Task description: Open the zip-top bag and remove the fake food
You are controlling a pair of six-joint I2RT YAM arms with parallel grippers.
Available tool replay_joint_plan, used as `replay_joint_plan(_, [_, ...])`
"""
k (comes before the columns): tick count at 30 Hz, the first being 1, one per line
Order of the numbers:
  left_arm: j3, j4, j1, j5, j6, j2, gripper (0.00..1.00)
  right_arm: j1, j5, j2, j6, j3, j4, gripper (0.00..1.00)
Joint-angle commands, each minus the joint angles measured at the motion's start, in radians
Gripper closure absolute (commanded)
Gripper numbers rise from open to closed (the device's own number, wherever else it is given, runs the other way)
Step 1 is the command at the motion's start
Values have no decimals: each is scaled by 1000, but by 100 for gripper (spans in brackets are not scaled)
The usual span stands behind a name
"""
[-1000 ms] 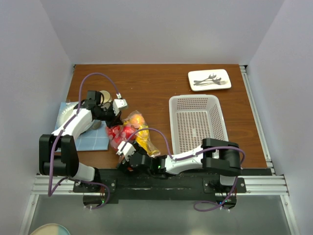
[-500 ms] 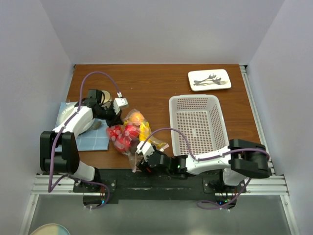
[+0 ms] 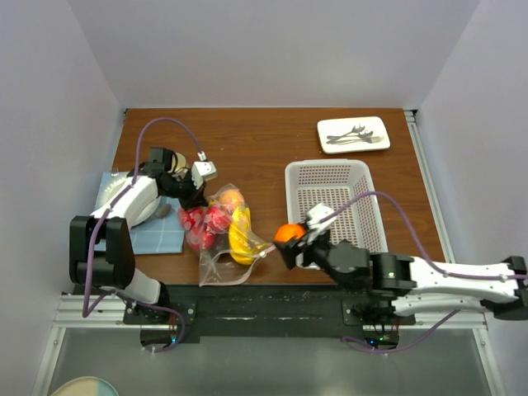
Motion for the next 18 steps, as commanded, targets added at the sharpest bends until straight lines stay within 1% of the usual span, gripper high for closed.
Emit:
replay_joint_plan(1, [-26, -31, -5, -174, 9, 63, 100, -36, 435, -82, -8, -26, -172, 100])
replay_joint_plan(2, [-23, -36, -7, -172, 6, 63, 100, -87, 446, -87, 33, -38, -229, 100])
replay_joint_plan(4, [-13, -39, -10, -169, -3, 58, 100, -137, 457, -65, 119, -45, -311, 100])
replay_joint_plan(5, [-8, -40, -10, -168, -9, 55, 94, -164, 464, -55, 195, -58, -360, 100])
replay_joint_plan(6, [-3, -40, -11, -166, -15, 49, 89, -169, 480, -42, 222, -63, -374, 92])
replay_joint_plan(7, [12, -45, -11, -163, -24, 47, 85, -175, 475, -7, 222, -68, -367, 63])
replay_joint_plan(9, [27, -59, -13, -162, -32, 31, 63, -211, 474, 51, 265, -43, -398, 40])
replay_joint_plan(10, [49, -69, -13, -160, -43, 24, 38, -224, 474, 121, 321, 12, -432, 17])
replay_joint_plan(11, [62, -79, -13, -160, -47, 9, 1, -234, 478, 164, 351, 42, -502, 7])
replay_joint_plan(12, [78, -88, -13, -162, -52, -2, 0, -232, 484, 197, 381, 75, -538, 2])
replay_joint_plan(13, [114, -112, -13, -160, -60, -14, 0, -234, 477, 247, 394, 128, -557, 1])
replay_joint_plan(15, [164, -140, -13, -151, -67, -55, 0, -225, 446, 266, 373, 162, -551, 1])
replay_joint_plan(17, [255, -198, -13, -131, -75, -92, 0, -193, 409, 254, 324, 178, -506, 1])
replay_joint_plan(18, [329, -223, -13, -101, -78, -103, 0, -179, 400, 245, 314, 181, -494, 1])
